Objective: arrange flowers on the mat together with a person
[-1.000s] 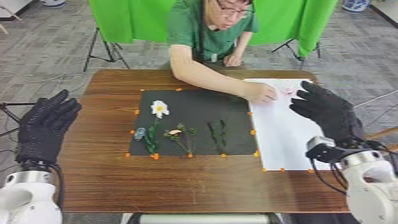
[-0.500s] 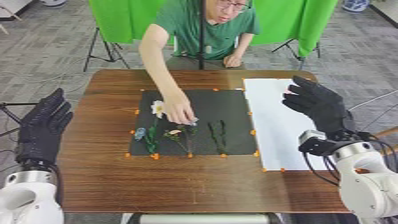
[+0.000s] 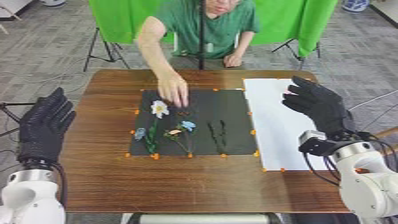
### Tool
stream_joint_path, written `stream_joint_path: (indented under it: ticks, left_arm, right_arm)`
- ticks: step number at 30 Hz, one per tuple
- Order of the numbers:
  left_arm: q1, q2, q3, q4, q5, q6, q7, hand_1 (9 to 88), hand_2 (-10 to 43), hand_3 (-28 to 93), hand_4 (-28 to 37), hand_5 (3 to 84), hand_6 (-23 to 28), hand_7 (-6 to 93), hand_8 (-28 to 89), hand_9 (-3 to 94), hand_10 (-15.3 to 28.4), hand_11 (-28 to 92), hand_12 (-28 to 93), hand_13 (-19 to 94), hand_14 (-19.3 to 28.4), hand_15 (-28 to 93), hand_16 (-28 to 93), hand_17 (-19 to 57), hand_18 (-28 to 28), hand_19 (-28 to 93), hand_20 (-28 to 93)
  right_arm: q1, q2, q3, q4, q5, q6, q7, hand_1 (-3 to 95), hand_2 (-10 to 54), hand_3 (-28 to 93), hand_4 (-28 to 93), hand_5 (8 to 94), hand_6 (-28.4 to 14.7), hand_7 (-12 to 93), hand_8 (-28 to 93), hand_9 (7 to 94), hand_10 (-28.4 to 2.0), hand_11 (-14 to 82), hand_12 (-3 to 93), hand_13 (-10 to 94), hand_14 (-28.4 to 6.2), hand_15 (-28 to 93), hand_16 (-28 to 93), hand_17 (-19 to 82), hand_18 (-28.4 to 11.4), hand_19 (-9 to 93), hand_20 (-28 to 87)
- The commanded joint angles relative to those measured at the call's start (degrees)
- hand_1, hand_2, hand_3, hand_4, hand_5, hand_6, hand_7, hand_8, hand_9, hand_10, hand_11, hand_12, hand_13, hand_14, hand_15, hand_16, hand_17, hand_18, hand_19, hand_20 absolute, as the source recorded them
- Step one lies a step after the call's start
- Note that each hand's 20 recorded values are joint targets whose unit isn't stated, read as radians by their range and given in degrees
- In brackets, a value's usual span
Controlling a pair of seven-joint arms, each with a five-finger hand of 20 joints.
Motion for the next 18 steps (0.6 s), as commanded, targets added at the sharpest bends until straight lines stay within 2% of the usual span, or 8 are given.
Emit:
stream_joint_path:
  ticks: [1,5,7,11,13,15,16,18]
  left_arm:
    - [0.9,-0.30,0.69,0.16,-3.30,0.45,1.80,25.6,20.3,60,-28.3,36.7,8.5,10.0,-9,21.3,13.0,17,5,14,10.5,21,-7,-5.5,12.3,31,9]
    - [1.2,-0.49,0.69,-0.03,-4.18,0.47,2.13,26.2,20.5,58,-28.3,36.7,8.5,9.8,-9,22.1,13.2,17,6,15,11.1,21,-7,-5.5,12.4,31,9]
    - [1.4,-0.52,0.65,-0.14,-5.60,0.21,2.51,26.2,20.5,58,-28.3,36.2,8.5,9.9,-8,23.6,13.6,17,6,16,11.4,21,-7,-5.4,12.6,31,9]
    - [1.7,-0.64,0.69,-0.34,-6.40,0.22,2.95,25.4,20.5,59,-28.3,36.0,8.5,9.9,-9,25.2,14.4,17,6,17,11.9,22,-7,-5.5,12.8,32,9]
    - [1.7,-0.77,0.68,-0.28,-6.51,0.70,2.68,25.5,20.5,59,-28.3,36.0,8.5,9.9,-8,25.7,14.4,17,6,17,11.9,22,-7,-5.4,12.8,32,9]
    - [1.9,-0.91,0.76,-0.32,-7.13,1.06,3.00,24.9,20.4,60,-28.3,36.0,8.5,10.0,-8,25.7,14.4,17,6,17,11.9,22,-7,-5.5,12.6,31,9]
    - [2.1,-1.02,0.55,-0.44,-7.59,0.82,3.22,25.0,20.4,60,-28.3,36.0,8.5,10.0,-8,25.7,14.4,17,6,17,11.9,22,-7,-5.7,12.5,31,9]
    - [2.2,-0.98,0.70,-0.50,-7.74,0.98,3.17,24.9,20.4,60,-28.3,36.1,8.6,10.0,-8,25.7,14.3,17,6,17,11.8,22,-7,-5.8,12.4,31,9]
  right_arm:
    - [-0.1,2.0,-0.3,-0.2,-6.9,4.8,-3.0,21.1,7.2,72,-21,40.7,-5.0,10,-7,37.6,-17.2,3.5,16.6,32,-15.7,13,25,10,-17.5,38,12]
    - [1.3,3.9,-0.8,-0.2,-18.0,9.1,-1.9,22.6,6.1,74,-21,41.4,-4.6,11,-8,38.1,-16.7,4.0,16.6,32,-15.2,13,25,11,-17.2,38,12]
    - [1.8,5.2,-0.5,0.5,-27.8,10.1,0.7,23.0,5.5,74,-21,41.4,-4.5,12,-8,37.9,-16.3,4.1,16.6,31,-14.8,13,25,11,-16.8,37,11]
    - [2.8,7.8,0.9,1.4,-39.9,9.0,4.2,24.2,3.3,75,-21,40.9,-4.3,13,-9,37.1,-16.1,3.7,16.6,29,-14.3,10,25,10,-16.3,35,11]
    - [4.9,9.4,-0.4,2.6,-46.4,8.6,7.0,24.6,2.5,75,-21,40.5,-4.0,13,-9,36.6,-16.1,3.5,16.7,27,-14.1,9,25,9,-16.2,34,11]
    - [6.9,10.5,-1.5,3.9,-51.8,7.5,8.6,25.1,1.1,76,-22,40.1,-3.9,13,-9,36.0,-15.9,3.3,16.8,26,-12.8,6,24,9,-15.3,32,10]
    - [8.2,11.2,-2.3,5.1,-53.6,7.4,8.1,25.5,0.4,76,-22,39.9,-3.8,13,-9,35.8,-15.9,3.2,16.9,25,-12.2,5,24,8,-15.0,32,10]
    - [10.6,12.5,-4.6,7.0,-57.8,8.3,9.2,26.7,-1.2,77,-22,39.6,-3.5,13,-9,35.3,-15.4,3.0,16.9,24,-11.3,4,23,8,-14.6,31,10]
